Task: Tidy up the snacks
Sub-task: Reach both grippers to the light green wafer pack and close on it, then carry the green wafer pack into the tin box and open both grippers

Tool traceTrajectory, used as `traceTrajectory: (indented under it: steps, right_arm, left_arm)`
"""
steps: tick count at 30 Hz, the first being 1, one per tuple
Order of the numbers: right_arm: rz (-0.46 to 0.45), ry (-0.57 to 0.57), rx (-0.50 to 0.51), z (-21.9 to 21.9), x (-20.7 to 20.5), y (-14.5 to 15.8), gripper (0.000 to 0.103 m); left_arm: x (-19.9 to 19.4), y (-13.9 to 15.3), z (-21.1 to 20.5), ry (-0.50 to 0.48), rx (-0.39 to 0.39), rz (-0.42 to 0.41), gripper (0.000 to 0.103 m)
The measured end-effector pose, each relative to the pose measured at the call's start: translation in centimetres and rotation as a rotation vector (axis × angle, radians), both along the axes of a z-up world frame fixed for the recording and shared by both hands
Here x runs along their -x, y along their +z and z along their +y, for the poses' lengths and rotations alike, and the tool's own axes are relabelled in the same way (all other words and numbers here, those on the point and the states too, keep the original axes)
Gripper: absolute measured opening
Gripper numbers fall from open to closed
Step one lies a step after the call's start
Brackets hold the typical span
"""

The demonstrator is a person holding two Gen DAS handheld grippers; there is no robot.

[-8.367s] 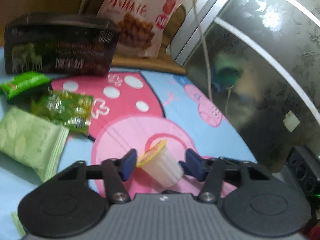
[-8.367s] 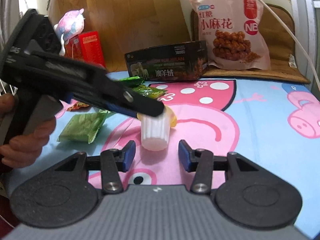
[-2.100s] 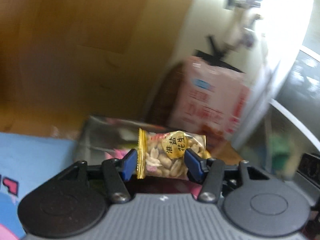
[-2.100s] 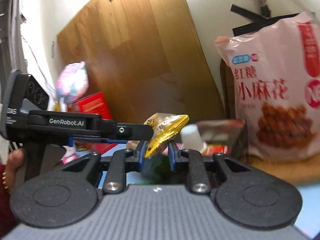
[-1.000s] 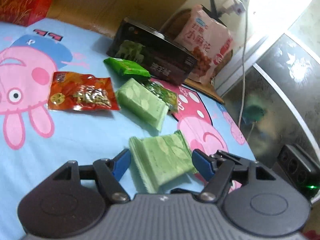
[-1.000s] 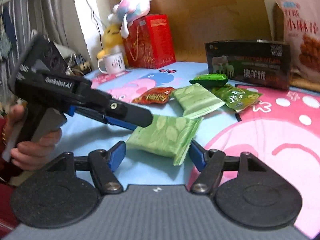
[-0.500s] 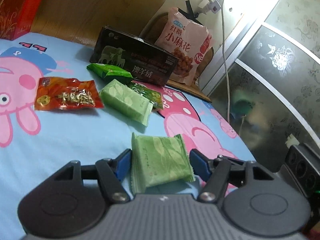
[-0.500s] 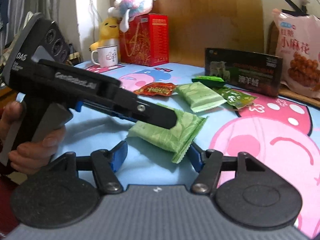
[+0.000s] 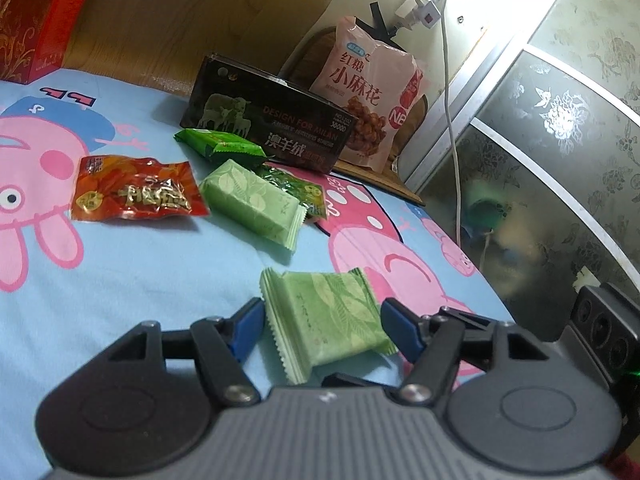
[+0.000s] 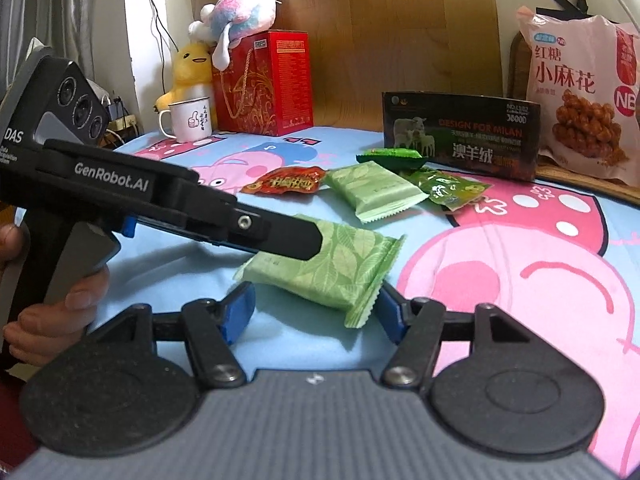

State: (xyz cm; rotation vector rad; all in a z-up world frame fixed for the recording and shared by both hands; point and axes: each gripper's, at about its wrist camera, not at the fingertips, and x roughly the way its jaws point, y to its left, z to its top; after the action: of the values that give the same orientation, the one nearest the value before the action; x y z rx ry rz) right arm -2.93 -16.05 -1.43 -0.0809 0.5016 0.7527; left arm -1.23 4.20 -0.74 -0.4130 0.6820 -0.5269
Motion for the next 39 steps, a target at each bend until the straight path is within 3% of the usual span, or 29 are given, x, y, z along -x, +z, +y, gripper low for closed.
traceTrajectory:
  steps: [6, 16, 21, 28, 34, 39]
  right_arm:
    - [0.007, -0.065, -0.015, -0.4, -0.2, -0.1, 0.067]
    - [-0.027, -0.085, 0.039, 0.1, 0.1, -0.1, 0.063]
    - [-0.064, -0.108, 0.076, 0.5, 0.7, -0.1, 0.037]
    - [-0.091, -0.104, 0.089, 0.7, 0.9, 0.0, 0.028]
    - [-0.094, -0.099, 0.054, 0.5, 0.4, 0.7, 0.025]
    - [-0.174, -0.110, -0.001, -0.2, -3.5, 4.3, 0.024]
  left_arm:
    - [-0.3, -0.1, 0.3, -0.005, 0.026, 0.006, 0.064]
    - [-0.5, -0.3, 0.3, -0.003, 0.026, 0.026, 0.043]
    - [-0.6, -0.3, 0.2, 0.006, 0.015, 0.034, 0.035]
    - [-0.4, -0.3, 0.2, 0.009, 0.017, 0.030, 0.033]
    - [-1.6, 1.3, 0.3, 0.033, 0.050, 0.045, 0.033]
    - [-7.0, 6.3, -0.2, 0.023, 0.052, -0.034, 0.033]
